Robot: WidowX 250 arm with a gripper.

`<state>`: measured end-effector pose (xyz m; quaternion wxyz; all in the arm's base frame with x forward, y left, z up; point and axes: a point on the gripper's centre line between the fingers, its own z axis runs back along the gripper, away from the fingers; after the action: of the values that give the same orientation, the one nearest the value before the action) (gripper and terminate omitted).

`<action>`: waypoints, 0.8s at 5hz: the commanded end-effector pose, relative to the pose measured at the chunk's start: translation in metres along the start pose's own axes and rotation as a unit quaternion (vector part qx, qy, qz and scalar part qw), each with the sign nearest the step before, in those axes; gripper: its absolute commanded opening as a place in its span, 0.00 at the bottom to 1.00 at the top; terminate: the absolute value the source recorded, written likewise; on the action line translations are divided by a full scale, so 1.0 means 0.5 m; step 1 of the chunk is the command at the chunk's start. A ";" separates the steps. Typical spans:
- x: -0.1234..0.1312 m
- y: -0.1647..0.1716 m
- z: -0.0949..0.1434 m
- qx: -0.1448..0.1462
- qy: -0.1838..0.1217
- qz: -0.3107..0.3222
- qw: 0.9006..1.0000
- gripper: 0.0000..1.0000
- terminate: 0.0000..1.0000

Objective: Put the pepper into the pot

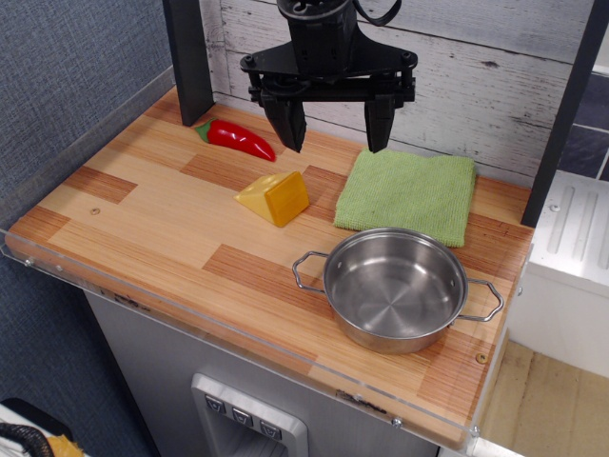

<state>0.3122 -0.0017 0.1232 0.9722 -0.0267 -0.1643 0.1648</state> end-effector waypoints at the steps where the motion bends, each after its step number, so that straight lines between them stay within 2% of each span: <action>1: 0.000 0.000 0.000 0.000 0.000 0.000 1.000 1.00 0.00; 2: 0.024 0.024 -0.006 0.029 -0.011 0.121 0.992 1.00 0.00; 3: 0.051 0.053 -0.012 0.034 -0.028 0.232 0.972 1.00 0.00; 4: 0.078 0.091 -0.016 0.057 -0.056 0.307 0.948 1.00 0.00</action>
<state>0.3333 0.0524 0.1102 0.8661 -0.0054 -0.1735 0.4687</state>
